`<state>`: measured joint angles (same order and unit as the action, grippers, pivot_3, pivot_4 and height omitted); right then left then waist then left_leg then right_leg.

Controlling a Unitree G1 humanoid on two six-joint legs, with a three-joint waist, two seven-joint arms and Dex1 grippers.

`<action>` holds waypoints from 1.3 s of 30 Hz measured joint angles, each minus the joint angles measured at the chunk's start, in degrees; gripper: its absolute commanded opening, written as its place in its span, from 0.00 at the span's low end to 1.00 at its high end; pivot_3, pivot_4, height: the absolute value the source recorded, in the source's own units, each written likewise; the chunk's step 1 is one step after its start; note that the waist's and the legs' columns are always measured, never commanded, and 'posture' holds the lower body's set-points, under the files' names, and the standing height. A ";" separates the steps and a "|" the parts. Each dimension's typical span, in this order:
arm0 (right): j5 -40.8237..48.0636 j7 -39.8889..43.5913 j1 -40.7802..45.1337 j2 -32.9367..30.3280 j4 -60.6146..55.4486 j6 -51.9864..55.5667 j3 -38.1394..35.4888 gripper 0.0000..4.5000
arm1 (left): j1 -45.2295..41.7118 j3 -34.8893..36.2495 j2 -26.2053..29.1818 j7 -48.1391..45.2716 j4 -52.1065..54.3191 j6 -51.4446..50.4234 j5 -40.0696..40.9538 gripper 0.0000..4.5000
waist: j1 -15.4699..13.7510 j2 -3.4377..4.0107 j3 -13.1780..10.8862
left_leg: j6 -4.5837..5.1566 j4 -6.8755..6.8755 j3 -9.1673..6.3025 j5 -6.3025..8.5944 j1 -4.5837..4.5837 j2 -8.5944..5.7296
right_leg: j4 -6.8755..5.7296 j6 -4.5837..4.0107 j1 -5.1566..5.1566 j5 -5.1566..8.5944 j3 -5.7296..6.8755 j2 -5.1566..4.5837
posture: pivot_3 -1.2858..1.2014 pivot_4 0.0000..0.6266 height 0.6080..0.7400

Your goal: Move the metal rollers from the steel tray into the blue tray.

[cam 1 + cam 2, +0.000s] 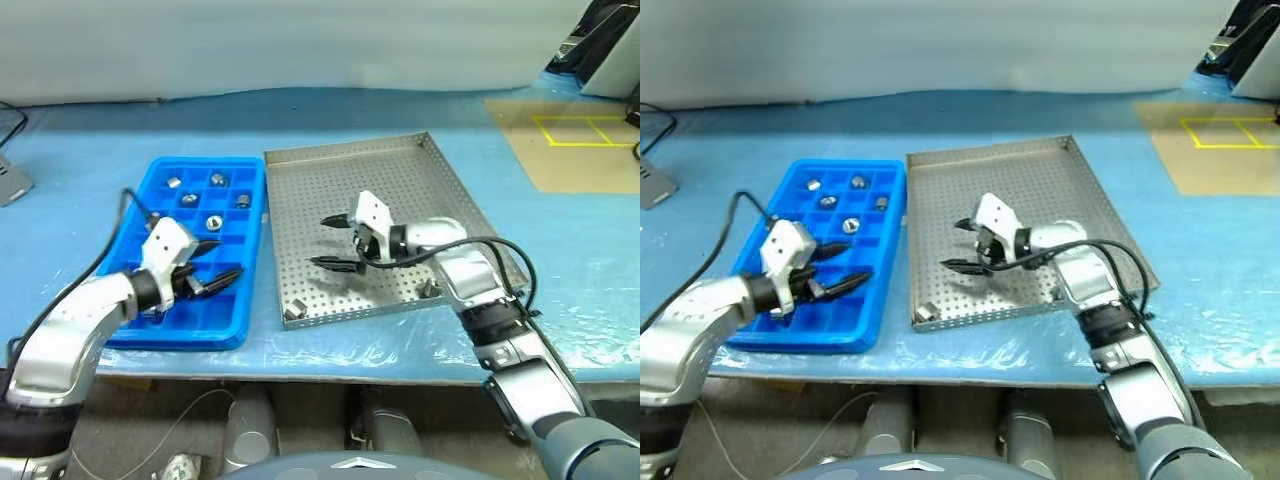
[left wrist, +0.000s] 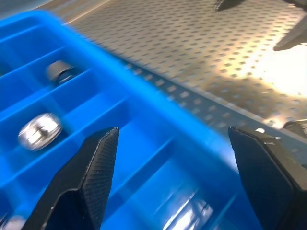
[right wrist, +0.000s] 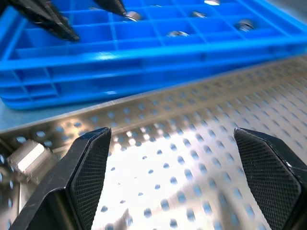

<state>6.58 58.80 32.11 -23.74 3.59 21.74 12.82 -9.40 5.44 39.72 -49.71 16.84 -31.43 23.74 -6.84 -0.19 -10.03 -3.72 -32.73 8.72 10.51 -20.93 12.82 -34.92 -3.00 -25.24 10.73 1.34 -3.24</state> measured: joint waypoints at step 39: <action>7.85 -25.20 -29.36 -12.20 -42.55 29.03 -25.55 0.96 | -27.72 -21.32 -27.60 -13.34 -41.21 21.61 -12.91 0.85 | 12.65 0.05 0.04 | 0.42 -0.44 0.06 0.22 -0.23 -0.11 | 0.52 0.57 0.39 0.13 -0.23 0.15 | 0.30 0.24 1.00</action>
<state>14.43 33.60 2.75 -35.94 -38.96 50.77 -12.73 -37.12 -15.88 12.12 -63.05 -24.38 -9.82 10.83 5.81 -0.14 -9.99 -3.30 -33.17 8.78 10.73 -21.17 12.71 -34.40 -2.43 -24.85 10.86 1.11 -3.10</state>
